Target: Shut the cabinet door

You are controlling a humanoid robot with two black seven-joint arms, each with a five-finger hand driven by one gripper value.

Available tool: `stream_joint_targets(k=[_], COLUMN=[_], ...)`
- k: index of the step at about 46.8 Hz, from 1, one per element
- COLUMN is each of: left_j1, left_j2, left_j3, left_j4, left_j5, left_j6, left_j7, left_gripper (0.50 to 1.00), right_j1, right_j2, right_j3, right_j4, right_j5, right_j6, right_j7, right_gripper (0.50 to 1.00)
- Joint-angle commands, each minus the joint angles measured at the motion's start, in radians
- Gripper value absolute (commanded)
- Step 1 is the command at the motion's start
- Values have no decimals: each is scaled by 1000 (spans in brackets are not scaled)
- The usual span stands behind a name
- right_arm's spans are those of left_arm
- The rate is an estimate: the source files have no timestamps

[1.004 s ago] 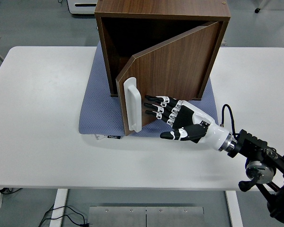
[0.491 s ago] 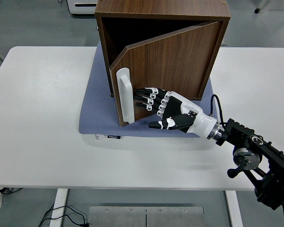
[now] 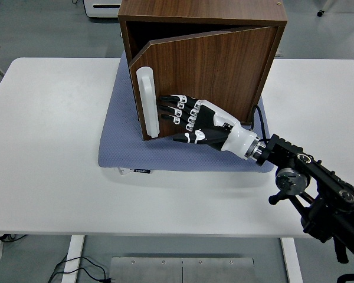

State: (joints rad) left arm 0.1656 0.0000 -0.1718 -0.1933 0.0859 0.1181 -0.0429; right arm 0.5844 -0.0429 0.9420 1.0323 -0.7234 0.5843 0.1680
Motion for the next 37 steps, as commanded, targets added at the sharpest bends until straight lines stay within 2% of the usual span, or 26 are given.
stream_joint_targets(k=[1,11,23,37], left_j1=[0,0,0,0], left_j2=[0,0,0,0], left_j3=[0,0,0,-2], left_j4=[0,0,0,0], left_j5=[0,0,0,0], left_j6=[0,0,0,0], left_j7=[0,0,0,0], left_gripper=[1000,1000,1000,1000], right_j1=[25,71,92,130], right_j2=[9,43,43,43], right_j3=[0,0,3,31], right_j4=[-18,-86,-129,-175], right_j5=[15,44,44,82], right_j6=[-23,-52,-89,-165], right_j7=[-1,-2,-2,-1], right_gripper=[1000,1000,1000,1000])
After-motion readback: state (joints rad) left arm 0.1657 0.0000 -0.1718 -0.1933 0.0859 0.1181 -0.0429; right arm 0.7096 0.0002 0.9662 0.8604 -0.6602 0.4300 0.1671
